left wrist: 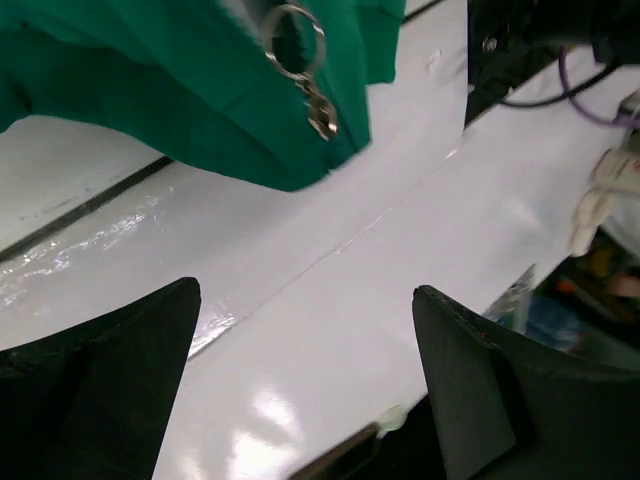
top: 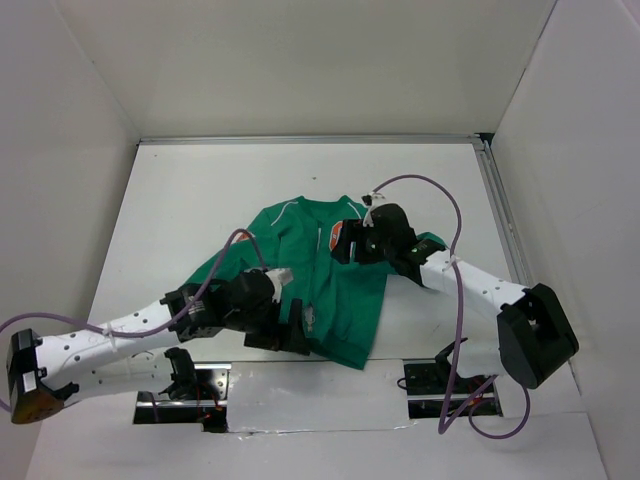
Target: Zip up the jacket
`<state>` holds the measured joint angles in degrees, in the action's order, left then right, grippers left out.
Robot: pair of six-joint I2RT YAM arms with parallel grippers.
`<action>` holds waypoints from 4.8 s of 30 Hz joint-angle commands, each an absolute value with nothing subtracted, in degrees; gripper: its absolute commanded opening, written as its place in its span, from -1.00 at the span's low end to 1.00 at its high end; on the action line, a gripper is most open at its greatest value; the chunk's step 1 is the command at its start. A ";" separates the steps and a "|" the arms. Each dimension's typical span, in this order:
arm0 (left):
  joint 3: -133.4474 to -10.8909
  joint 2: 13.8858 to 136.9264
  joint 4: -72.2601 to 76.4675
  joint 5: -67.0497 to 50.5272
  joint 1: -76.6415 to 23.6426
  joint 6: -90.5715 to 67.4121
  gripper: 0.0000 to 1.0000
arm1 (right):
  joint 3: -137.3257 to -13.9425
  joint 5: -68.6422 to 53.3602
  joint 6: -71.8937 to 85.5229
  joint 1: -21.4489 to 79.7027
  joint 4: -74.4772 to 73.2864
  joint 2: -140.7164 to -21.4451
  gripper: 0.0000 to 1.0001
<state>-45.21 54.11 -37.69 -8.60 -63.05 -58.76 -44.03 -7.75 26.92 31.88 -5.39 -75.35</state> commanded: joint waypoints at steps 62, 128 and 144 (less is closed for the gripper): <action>-31.74 60.21 -12.31 -8.53 -50.71 -106.70 0.11 | -33.31 15.64 39.11 40.52 -3.52 -55.37 0.52; -34.98 59.24 -10.46 -10.28 -18.90 -65.30 0.04 | -58.10 17.14 39.64 30.14 -10.37 -91.85 0.34; -28.66 63.45 4.21 -14.49 -19.34 -67.32 0.04 | -56.25 15.29 39.64 30.15 -9.14 -89.03 0.34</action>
